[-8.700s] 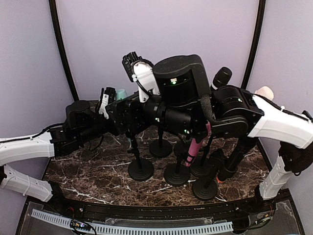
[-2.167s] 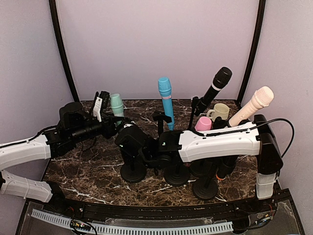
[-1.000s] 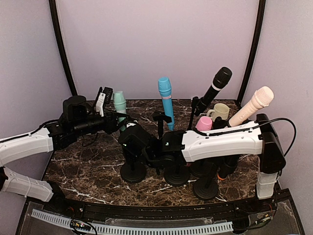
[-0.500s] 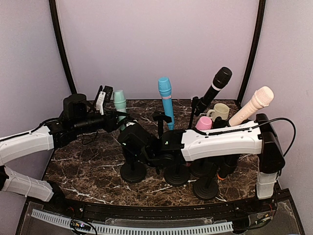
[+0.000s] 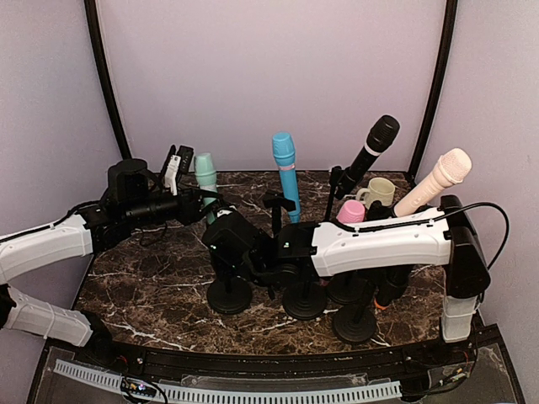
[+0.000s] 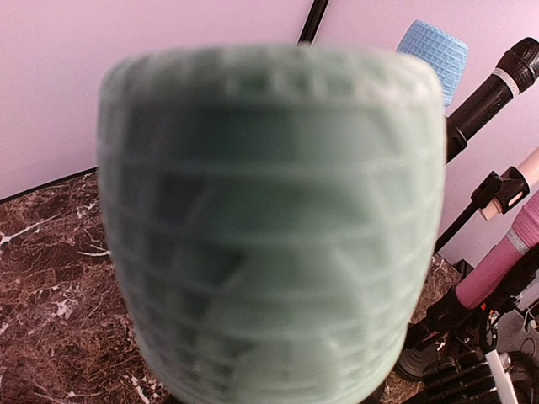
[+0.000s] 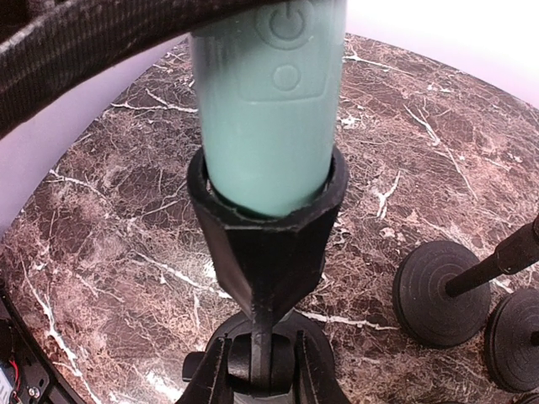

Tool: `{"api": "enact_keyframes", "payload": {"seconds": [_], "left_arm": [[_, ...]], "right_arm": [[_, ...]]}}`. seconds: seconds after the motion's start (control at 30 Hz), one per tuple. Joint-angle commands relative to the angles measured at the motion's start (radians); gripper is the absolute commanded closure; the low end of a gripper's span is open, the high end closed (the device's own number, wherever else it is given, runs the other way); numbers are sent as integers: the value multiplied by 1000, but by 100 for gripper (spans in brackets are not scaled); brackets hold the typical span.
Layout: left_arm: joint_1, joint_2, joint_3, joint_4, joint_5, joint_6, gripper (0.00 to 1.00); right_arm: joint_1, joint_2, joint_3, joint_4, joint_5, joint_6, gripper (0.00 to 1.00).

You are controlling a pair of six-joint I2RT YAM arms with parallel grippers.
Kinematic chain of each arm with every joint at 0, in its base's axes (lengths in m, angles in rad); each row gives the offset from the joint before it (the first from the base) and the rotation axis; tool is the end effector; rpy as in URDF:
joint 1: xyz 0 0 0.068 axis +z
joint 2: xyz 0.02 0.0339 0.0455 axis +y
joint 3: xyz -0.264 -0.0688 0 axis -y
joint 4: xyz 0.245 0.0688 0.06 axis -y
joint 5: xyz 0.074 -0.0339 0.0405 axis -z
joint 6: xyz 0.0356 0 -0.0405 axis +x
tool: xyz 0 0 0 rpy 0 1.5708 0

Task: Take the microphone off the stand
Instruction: Remove the microphone from the microphone stand.

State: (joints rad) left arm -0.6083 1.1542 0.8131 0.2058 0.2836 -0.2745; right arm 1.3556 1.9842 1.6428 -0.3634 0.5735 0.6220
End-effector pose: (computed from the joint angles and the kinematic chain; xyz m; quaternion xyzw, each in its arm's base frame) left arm 0.2170 -0.1632 0.3149 0.2155 0.7199 -0.3744 0.5432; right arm 0.1163 0.4415 0.2625 -0.2015 0.8553 0.1951 0.4357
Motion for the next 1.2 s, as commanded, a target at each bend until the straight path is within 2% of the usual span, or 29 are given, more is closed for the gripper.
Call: {"api": "enact_keyframes", "payload": {"seconds": [0.0, 0.9, 1.17], "left_arm": [[34, -37, 93, 214, -21, -29, 100], [70, -33, 150, 195, 11, -10, 100], [72, -68, 171, 117, -68, 73, 100]], "right_arm": [[16, 53, -21, -162, -84, 3, 100], [16, 57, -17, -170, -81, 6, 100], [16, 56, -3, -178, -77, 7, 100]]}}
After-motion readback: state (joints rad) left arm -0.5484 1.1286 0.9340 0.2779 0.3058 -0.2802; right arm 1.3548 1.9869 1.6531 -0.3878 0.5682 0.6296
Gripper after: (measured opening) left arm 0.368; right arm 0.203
